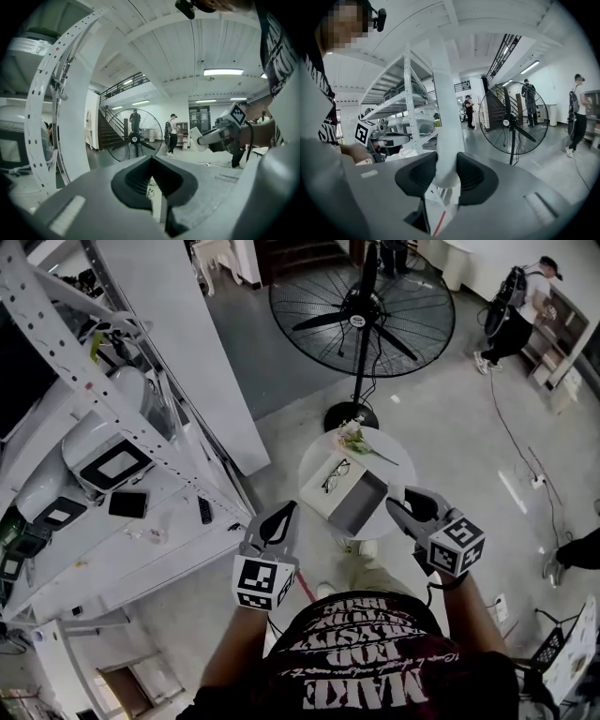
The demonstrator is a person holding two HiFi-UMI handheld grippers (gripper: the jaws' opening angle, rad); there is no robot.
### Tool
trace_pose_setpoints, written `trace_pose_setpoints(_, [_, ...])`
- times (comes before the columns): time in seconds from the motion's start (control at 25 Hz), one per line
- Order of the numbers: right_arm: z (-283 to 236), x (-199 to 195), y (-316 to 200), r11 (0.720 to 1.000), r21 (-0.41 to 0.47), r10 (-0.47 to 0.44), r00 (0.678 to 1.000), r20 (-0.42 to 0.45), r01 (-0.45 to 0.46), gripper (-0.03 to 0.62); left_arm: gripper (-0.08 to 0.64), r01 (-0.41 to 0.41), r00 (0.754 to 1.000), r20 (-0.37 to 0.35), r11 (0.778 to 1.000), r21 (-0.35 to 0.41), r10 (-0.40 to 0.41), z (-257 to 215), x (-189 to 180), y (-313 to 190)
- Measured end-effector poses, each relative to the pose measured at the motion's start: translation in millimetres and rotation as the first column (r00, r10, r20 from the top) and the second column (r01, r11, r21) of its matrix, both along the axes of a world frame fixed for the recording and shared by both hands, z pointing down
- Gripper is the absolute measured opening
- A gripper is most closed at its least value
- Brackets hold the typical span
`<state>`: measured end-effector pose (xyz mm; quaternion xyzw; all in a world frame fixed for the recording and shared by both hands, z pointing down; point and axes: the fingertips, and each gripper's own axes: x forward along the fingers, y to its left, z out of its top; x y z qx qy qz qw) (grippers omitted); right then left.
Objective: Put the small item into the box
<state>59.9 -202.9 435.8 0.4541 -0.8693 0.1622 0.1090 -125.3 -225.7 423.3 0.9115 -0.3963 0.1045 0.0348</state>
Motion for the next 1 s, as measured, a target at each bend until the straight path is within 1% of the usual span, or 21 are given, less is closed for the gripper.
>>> trace_pose_setpoints(0.12, [-0.2,-10.1,-6.5,1.000,0.005,-0.022,1.000,-0.001,0.022,0.158,0.000,0.000,0.999,0.054,0.999,0.033,-0.001,1.5,-3.5,1.1])
trace_pose_setpoints(0.2, [3.7,-16.2,-10.0,0.999,-0.001,-0.038,0.999,-0.004,0.038,0.158,0.000,-0.002,0.998,0.064,0.999,0.040,-0.001,2.6,-5.1,1.4])
trace_pose_setpoints(0.44, [21.6,-18.1,-20.0,0.998,-0.034,-0.056,0.998,-0.006,0.056,0.158,0.000,0.029,0.998,0.061,1.000,0.001,-0.029,15.2,-8.8,-5.8])
trace_pose_setpoints(0.76, [61.7,-6.4,-40.1,0.991,-0.109,-0.084,0.996,-0.014,0.082,0.158,0.000,-0.006,0.996,0.089,0.999,-0.038,0.009,30.1,21.7,-12.8])
trace_pose_setpoints(1.0, [94.5,5.4,-61.7,0.979,-0.169,-0.115,0.993,-0.021,0.110,0.158,0.000,0.015,0.995,0.101,0.998,-0.057,-0.010,31.8,34.2,-30.7])
